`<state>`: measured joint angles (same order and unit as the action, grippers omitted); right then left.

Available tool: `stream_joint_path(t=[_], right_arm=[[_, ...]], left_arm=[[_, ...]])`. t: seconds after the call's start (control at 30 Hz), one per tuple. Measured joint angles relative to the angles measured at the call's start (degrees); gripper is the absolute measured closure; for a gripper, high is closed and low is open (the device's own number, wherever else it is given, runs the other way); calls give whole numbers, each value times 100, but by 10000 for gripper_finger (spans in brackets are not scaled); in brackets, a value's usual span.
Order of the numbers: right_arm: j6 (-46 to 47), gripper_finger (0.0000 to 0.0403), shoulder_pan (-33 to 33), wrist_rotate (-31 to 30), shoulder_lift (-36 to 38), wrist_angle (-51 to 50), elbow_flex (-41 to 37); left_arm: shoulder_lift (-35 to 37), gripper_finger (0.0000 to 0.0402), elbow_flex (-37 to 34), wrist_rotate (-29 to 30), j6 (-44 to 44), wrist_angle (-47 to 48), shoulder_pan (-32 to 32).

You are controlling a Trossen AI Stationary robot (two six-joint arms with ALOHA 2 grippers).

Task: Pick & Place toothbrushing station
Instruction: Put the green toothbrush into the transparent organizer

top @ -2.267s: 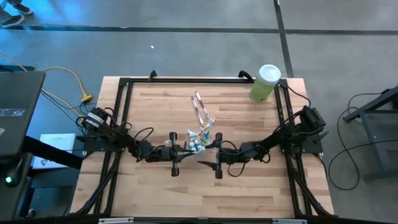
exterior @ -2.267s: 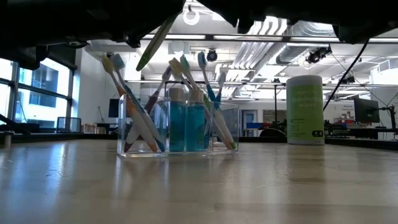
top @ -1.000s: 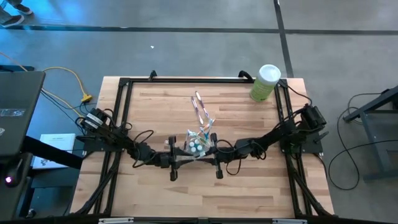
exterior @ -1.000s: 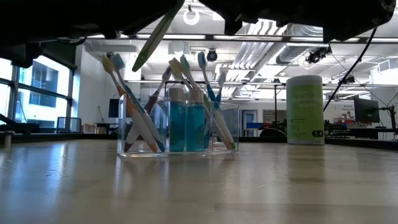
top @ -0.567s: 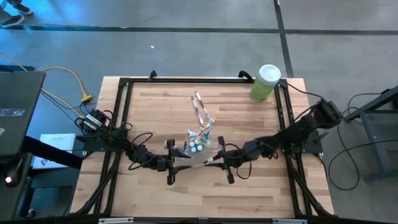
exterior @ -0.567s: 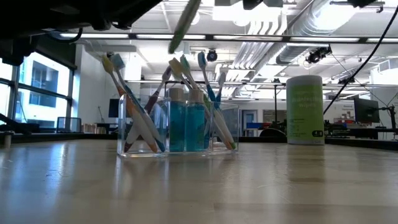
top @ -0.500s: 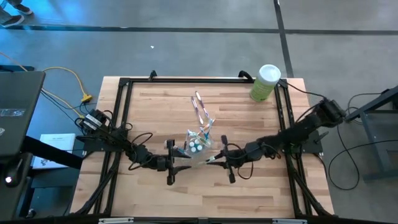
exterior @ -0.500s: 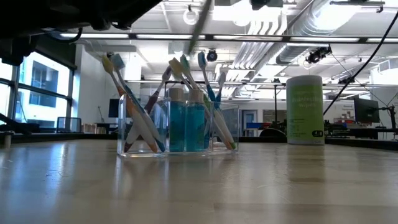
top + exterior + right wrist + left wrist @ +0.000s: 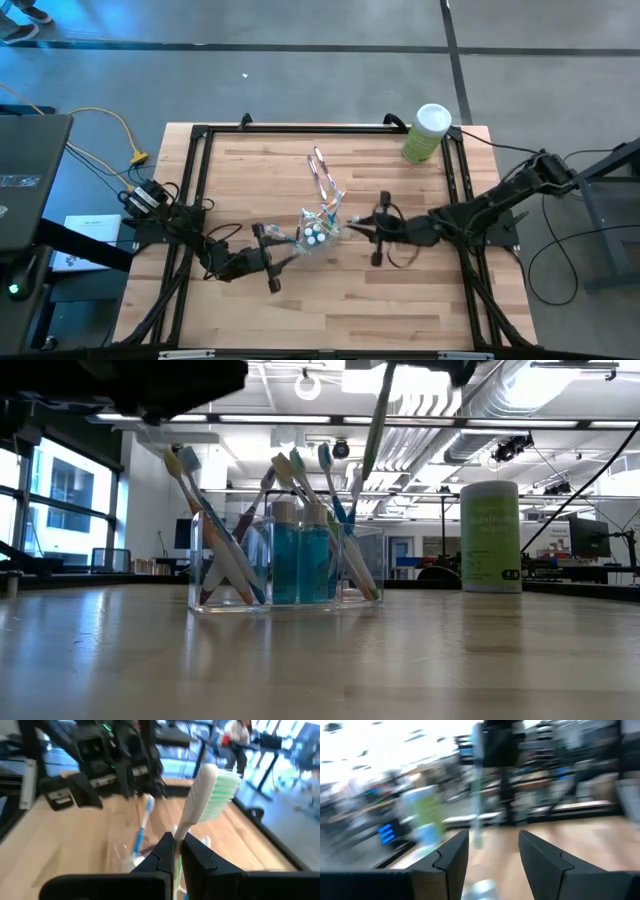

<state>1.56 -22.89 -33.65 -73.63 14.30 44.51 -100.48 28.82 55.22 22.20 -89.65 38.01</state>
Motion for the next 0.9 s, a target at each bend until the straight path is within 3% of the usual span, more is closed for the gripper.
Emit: stream_joint_path(t=[0.07,0.17,0.27,0.57,0.9], right_arm=[[249,395,303,162,-177,-96,-3],[454,394,656,517,-498,-113,-55],[523,394,893,866,-816,108,-42],[858,386,1074,1153,-1474,250,-44],[444,282,1053,1268,-1466,331,-42]], left_arm=[[84,236,0,700,-8,-4,61],[237,236,0,1283,183,-8,211],[364,236,0,1448,497,-9,424],[517,236,0,1967,926,-13,742],[517,236,0,2008,933,-15,751]])
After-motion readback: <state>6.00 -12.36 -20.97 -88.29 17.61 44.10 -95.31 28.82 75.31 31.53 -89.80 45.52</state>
